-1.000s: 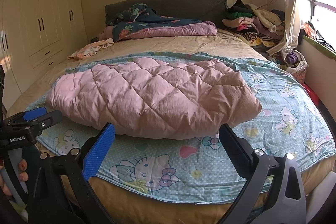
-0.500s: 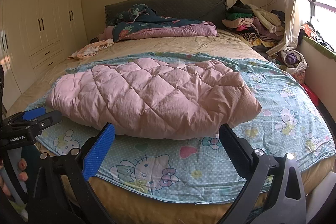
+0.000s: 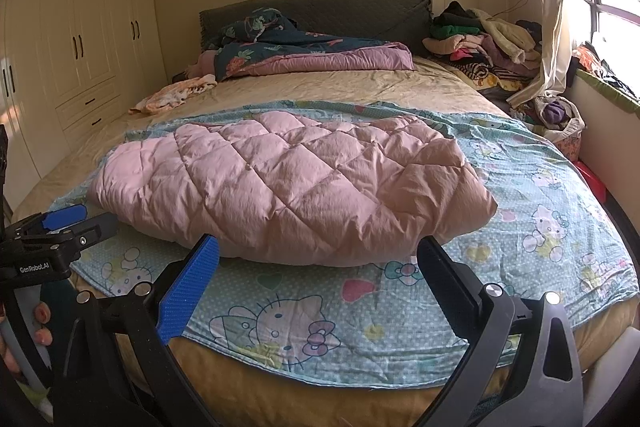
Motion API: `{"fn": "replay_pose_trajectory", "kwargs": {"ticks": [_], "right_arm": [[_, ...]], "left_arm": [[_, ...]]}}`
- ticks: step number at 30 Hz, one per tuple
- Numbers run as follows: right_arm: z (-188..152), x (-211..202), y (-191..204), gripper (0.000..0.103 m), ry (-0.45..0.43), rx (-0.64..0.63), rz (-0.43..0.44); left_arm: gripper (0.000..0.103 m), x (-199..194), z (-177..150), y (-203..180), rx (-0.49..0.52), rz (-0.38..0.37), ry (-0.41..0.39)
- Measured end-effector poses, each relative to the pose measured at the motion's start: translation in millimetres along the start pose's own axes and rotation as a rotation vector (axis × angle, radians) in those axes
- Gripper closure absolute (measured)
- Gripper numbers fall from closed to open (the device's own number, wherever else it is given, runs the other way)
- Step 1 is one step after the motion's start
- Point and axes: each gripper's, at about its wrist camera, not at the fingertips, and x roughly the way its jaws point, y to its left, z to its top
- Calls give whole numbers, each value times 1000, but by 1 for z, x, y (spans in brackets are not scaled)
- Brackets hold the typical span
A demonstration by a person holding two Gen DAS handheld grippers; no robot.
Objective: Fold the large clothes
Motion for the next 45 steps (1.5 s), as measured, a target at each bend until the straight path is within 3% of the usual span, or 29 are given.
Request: {"fn": "replay_pose_trajectory", "kwargs": {"ticks": [26,34,37,40,41,44,45], "right_arm": [[-1,-1,1,4,9,-6,0],[2,-12,-42,4,-4,75,-62],[1,-22,-85,4,-15,159,-129],[-9,-41,-157,4,-39,278,-267],[-16,-48,-182,4,-43,320,-336],[-58,-77,-290,4,-8,484,-652],[-73,-85,-318,4,19,531,-743]], "left_arm": [[9,-1,0,5,3,-1,5],[9,12,3,31,-50,43,56],[9,16,11,65,-116,99,52],[9,20,26,117,-205,196,45],[9,22,33,145,-249,242,42],[9,28,49,218,-342,398,39],[9,30,56,251,-368,487,31]]}}
